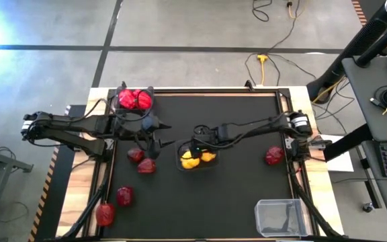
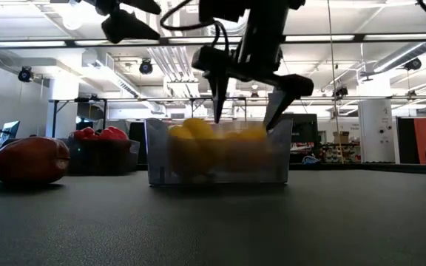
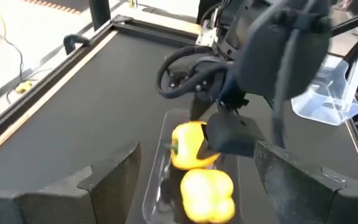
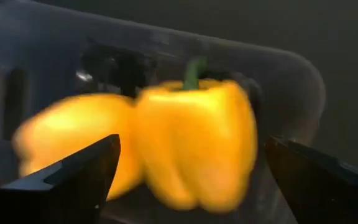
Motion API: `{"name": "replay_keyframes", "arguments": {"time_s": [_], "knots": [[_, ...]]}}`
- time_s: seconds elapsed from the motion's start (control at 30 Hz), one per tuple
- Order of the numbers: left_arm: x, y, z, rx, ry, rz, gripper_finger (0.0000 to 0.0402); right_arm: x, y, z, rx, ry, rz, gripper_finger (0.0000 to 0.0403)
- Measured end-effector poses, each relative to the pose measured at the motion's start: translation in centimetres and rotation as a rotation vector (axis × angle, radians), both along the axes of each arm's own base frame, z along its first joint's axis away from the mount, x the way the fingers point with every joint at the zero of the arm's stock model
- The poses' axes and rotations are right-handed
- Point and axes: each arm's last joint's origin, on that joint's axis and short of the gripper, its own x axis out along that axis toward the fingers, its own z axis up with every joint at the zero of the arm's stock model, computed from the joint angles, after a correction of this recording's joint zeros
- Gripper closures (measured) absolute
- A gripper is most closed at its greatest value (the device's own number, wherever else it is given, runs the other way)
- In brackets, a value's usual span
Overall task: Sort produce into baskets
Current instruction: Put the yellow bell pepper into the bottom black bin, then put the red apple into the transparent bin
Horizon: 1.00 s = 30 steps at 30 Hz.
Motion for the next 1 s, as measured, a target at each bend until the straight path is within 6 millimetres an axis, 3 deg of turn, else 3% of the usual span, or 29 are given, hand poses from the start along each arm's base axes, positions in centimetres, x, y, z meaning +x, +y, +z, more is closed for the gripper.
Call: {"name": "replay_keyframes", "arguments": {"time_s": [0.1,0.27,0.4,0.53,0.7,0.83,1.0], "knots": [[-0.5,0.1,0.1,0.01,0.008,0.024,0.0106,-0.2,-0.5,0.2,-0.006,0.015,0.022,0.0019],[-1.0,0.3,0.3,0.035,0.008,0.069,0.0106,-2.2,-0.9,2.7,-0.031,0.052,0.04,0.0018],[-0.9,0.3,0.5,0.072,-0.001,0.07,0.0106,-5.5,-0.8,4.7,-0.046,0.224,0.061,0.0018],[-0.3,0.2,0.4,0.111,-0.007,0.016,0.0106,-9.6,-0.4,5.6,-0.036,0.504,0.102,0.0017],[1.0,0.1,0.4,0.105,-0.062,-0.003,0.0106,-13.0,-0.3,4.6,0.028,0.501,0.186,0.0017],[1.9,0.1,0.1,0.075,-0.083,0.01,0.0106,-15.3,-0.2,3.2,0.053,0.576,0.451,0.0017],[2.6,0.0,-0.5,0.024,-0.075,0.034,0.0106,-17.1,-0.1,2.2,0.083,0.634,1.008,0.0017]]}}
